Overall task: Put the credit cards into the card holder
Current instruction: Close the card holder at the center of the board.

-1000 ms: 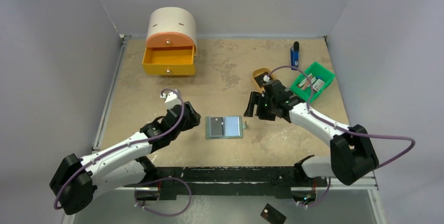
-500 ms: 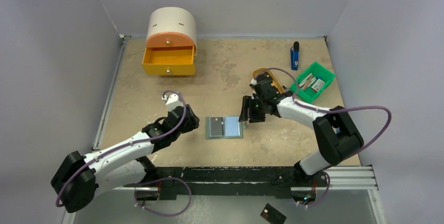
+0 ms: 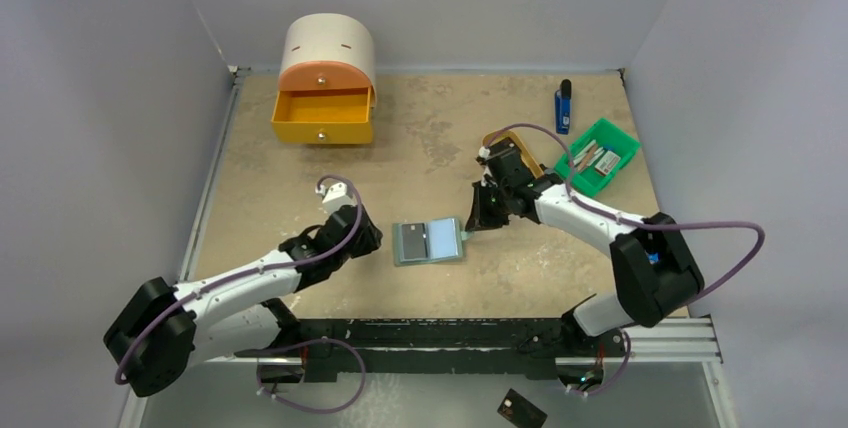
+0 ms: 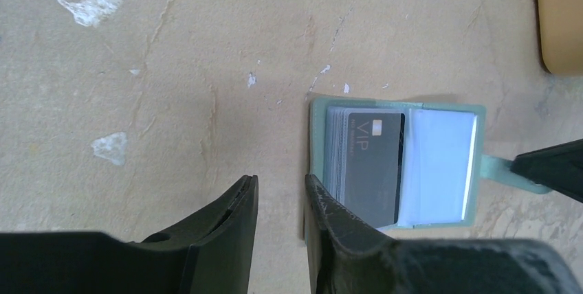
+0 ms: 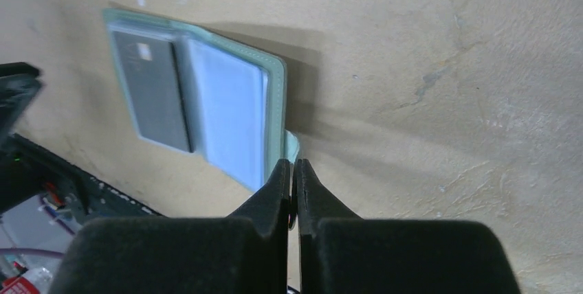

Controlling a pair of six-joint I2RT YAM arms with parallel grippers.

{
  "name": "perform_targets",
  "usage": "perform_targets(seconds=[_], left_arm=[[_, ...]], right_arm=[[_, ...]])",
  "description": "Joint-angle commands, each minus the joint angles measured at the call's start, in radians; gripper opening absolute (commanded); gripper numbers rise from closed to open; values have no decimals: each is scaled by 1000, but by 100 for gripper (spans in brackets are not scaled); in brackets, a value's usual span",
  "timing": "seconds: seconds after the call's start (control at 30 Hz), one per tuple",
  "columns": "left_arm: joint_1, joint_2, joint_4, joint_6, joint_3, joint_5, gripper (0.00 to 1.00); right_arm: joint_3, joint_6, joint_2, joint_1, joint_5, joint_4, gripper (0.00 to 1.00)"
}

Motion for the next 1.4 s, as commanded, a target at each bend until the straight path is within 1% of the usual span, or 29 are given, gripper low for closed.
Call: perform_targets(seconds=[0.0, 0.17, 0.3, 0.4, 0.47, 0.57, 0.7, 0.8, 0.87, 1.03, 1.07, 1.1, 1.17, 1.2, 1.27, 1.37], left_arm=[[1, 54, 115, -7, -12, 36, 29], [1, 144, 211, -18, -17, 69, 23], [0, 216, 256, -25, -8, 96, 18], [1, 233, 233, -27, 7, 84, 14], [1, 211, 186, -36, 11, 45, 12], [1, 138, 105, -51, -1, -18, 11], [1, 73, 72, -58, -32, -50, 11], [1, 69, 20, -77, -28, -73, 6], [1, 43, -47, -110, -24, -118, 4], [1, -158, -194, -145, -28, -218, 5], [1, -190, -215, -143, -24, -235, 5], [1, -219, -235, -141, -17, -249, 6], [1, -256, -272, -137, -3, -278, 7], [1, -267, -287, -137, 4, -289, 7], [1, -276, -304, -137, 16, -303, 7], [1, -277, -312, -138, 26, -304, 7]], right_arm=[[67, -28, -85, 3, -78, 34, 0], [75, -28, -95, 33, -250, 130, 0], [83, -15, -54, 87, -296, 197, 0], [74, 27, -19, 108, -343, 276, 0], [79, 49, 10, 127, -364, 325, 0], [106, 65, 54, 164, -375, 365, 0], [153, 76, 130, 203, -395, 401, 0], [179, 87, 178, 225, -408, 427, 0], [198, 84, 208, 239, -404, 431, 0], [257, 84, 297, 274, -420, 446, 0], [275, 80, 311, 282, -423, 439, 2], [292, 74, 320, 291, -423, 426, 11], [317, 64, 320, 306, -412, 407, 35], [326, 60, 316, 311, -407, 401, 43], [347, 53, 309, 317, -401, 372, 56], [374, 34, 295, 322, -400, 330, 69]])
